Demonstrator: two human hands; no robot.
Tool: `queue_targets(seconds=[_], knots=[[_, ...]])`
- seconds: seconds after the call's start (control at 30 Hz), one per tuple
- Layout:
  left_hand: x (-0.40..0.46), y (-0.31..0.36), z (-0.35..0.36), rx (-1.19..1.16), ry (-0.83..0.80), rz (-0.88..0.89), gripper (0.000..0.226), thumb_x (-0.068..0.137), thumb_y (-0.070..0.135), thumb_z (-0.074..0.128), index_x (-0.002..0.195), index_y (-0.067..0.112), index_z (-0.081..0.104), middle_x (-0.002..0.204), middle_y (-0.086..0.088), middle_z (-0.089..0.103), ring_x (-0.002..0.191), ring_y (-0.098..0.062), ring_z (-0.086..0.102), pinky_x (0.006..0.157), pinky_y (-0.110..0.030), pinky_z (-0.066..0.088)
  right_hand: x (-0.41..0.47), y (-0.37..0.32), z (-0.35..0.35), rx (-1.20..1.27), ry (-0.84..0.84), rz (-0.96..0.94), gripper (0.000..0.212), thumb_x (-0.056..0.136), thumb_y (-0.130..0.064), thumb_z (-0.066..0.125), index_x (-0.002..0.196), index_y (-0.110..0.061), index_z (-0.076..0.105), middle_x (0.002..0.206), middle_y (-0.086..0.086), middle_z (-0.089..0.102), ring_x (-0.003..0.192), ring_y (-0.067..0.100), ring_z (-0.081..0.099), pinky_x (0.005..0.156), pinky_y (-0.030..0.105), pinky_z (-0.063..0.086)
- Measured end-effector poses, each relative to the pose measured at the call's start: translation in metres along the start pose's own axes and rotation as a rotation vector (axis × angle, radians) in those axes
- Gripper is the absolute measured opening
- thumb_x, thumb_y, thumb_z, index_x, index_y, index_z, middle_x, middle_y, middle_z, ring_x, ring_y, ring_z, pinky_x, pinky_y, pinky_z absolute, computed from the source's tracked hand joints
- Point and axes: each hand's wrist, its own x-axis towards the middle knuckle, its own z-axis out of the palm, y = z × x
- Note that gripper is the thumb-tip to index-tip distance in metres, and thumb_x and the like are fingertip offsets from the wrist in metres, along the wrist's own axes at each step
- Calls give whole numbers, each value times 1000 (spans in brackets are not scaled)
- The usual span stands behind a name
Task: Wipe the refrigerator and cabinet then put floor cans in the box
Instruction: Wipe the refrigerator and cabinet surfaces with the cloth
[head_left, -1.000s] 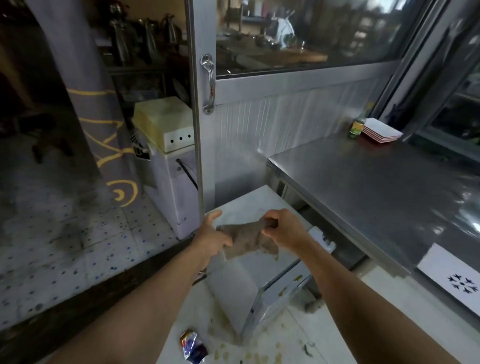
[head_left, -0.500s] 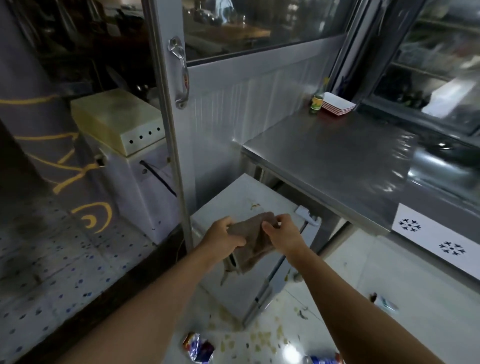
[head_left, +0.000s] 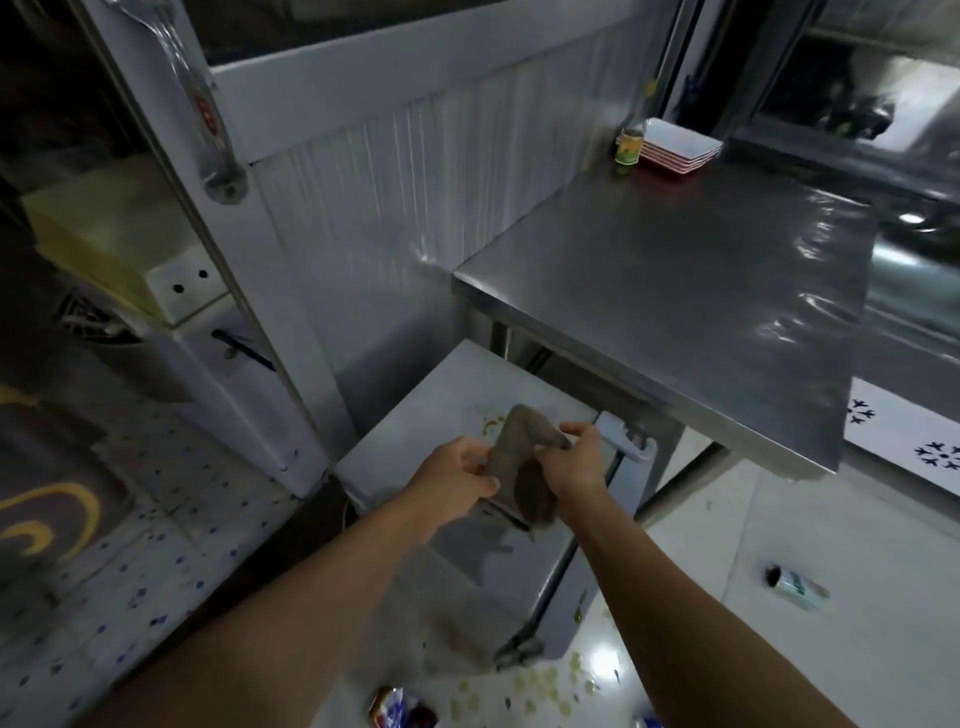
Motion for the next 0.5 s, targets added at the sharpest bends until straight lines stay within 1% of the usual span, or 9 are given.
queue_targets(seconds=[0.07,0.1,0.13,0.2,0.27,0.3,0.33,0.4,0.5], knots=[[21,-5,-11,60,25,-4,41,85,5,59,124,15,51,119,-4,58,105,-19,57,81,-31,52,16,0,11,-62,79,-60,24,90,-3,54,106,-17,41,97,7,51,80,17,50,59,25,43],[32,-7,-17,95,42,-7,44,85,5,59,127,14,49,124,-6,54,111,-22,54,88,-35,50,24,-2,15,-93,104,-98,21,91,-4,53,106,-15,43,98,7,52,80,18,49,59,24,40],[42,-9,-24,135,57,-6,46,85,6,60,128,15,47,128,-7,51,113,-23,53,90,-34,49,33,-5,19,-115,128,-137,19,91,-6,53,108,-13,45,101,8,53,83,18,49,64,26,42],[63,-14,-37,233,80,21,47,86,11,60,130,18,45,131,-5,48,111,-20,51,83,-29,47,51,-11,24,-145,172,-197,20,93,-8,52,113,-10,49,109,11,56,91,21,52,80,33,47],[84,-19,-48,344,86,64,49,86,14,59,132,20,43,134,-3,46,111,-18,49,82,-28,46,67,-12,29,-230,178,-204,26,94,-12,51,120,-10,50,124,14,52,106,26,53,96,39,45],[94,-22,-52,402,82,84,50,87,15,59,133,20,41,135,-3,44,116,-19,47,84,-28,45,74,-9,32,-339,180,-192,30,94,-15,51,125,-12,49,135,17,44,119,30,47,104,41,40],[104,-25,-55,451,75,104,51,87,16,58,135,20,40,138,-3,42,121,-20,43,88,-29,45,79,-5,35,-474,187,-173,36,94,-19,52,129,-13,47,146,19,30,132,34,35,110,43,32],[121,-32,-59,522,47,134,55,87,15,58,138,19,37,142,-4,37,130,-21,36,98,-33,42,84,8,43,-677,219,-181,47,94,-27,52,137,-16,38,156,18,5,143,38,10,115,45,19],[143,-41,-65,619,12,189,57,86,13,56,138,19,35,146,-2,31,133,-23,30,105,-37,37,92,26,60,-819,201,-305,58,96,-37,45,147,-19,24,159,12,0,145,33,1,117,43,9]])
